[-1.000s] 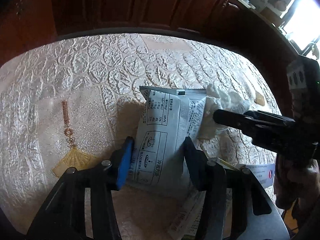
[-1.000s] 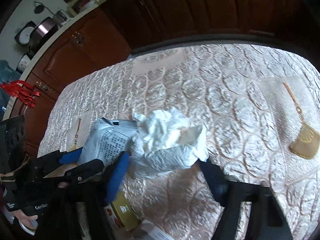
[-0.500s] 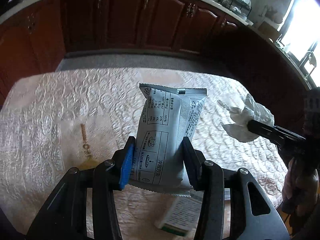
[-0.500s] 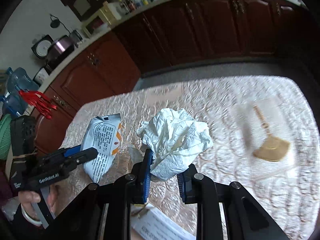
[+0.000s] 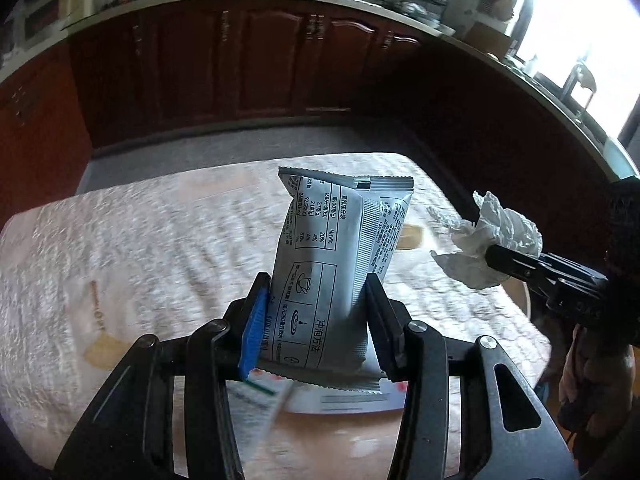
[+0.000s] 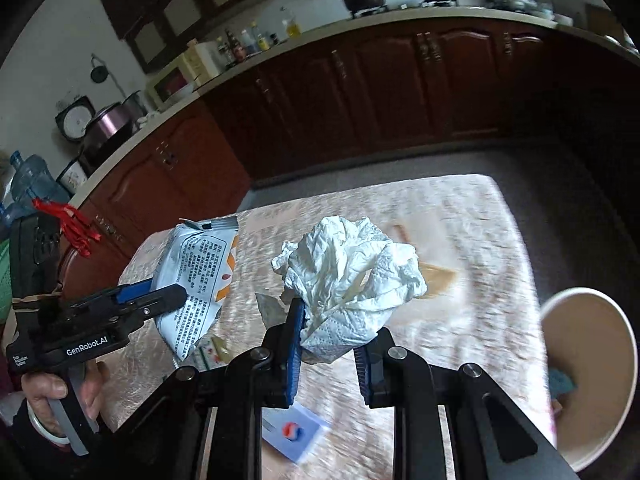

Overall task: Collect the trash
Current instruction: 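Grasp the grey wrapper with the left tool while the right tool grasps the white tissue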

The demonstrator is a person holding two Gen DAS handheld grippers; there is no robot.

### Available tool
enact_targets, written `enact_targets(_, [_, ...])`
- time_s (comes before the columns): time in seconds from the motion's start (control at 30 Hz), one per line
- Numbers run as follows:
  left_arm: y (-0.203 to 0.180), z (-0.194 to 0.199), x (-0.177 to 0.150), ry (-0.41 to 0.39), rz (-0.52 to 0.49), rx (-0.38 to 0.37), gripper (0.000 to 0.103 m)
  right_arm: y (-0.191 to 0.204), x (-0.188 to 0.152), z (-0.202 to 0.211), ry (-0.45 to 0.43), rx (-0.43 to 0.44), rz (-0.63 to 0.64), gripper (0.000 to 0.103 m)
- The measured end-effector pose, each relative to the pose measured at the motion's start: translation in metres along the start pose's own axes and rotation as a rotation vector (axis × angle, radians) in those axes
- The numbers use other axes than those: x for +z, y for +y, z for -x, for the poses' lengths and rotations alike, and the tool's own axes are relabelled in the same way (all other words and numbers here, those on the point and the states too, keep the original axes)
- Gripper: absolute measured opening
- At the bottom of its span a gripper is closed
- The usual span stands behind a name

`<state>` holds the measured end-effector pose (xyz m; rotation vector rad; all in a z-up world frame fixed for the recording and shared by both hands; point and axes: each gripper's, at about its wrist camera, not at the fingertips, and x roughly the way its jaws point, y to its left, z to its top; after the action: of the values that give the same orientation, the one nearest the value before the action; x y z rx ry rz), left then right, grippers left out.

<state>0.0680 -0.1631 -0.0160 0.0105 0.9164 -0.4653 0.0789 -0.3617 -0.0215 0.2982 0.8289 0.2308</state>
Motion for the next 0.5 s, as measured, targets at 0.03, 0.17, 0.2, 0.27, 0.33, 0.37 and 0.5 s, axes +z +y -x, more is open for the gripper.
enact_targets(0.03, [-0.007,-0.001,0.001,-0.001,-0.01,-0.006,0.044,-0.007,-0.001,0.007,-0.005,-0.011,-0.007,0.021])
enact_targets(0.17, [-0.044,-0.008,0.007,0.002,-0.062,-0.039,0.044,-0.031,-0.009,0.032,-0.033,-0.066,-0.026,0.021])
enact_targets(0.2, [-0.052,-0.009,0.008,0.005,-0.071,-0.047,0.044,-0.038,-0.01,0.038,-0.04,-0.076,-0.036,0.021])
enact_targets(0.27, [-0.072,-0.015,0.011,0.01,-0.097,-0.067,0.044,-0.053,-0.015,0.051,-0.048,-0.096,-0.065,0.021])
enact_targets(0.33, [-0.089,-0.021,0.013,0.014,-0.116,-0.085,0.044,-0.069,-0.019,0.062,-0.057,-0.121,-0.092,0.021])
enact_targets(0.37, [-0.099,-0.024,0.015,0.018,-0.127,-0.095,0.044,-0.075,-0.022,0.067,-0.061,-0.135,-0.102,0.021])
enact_targets(0.5, [-0.135,-0.038,0.018,0.032,-0.168,-0.128,0.044,-0.102,-0.03,0.086,-0.073,-0.192,-0.141,0.021])
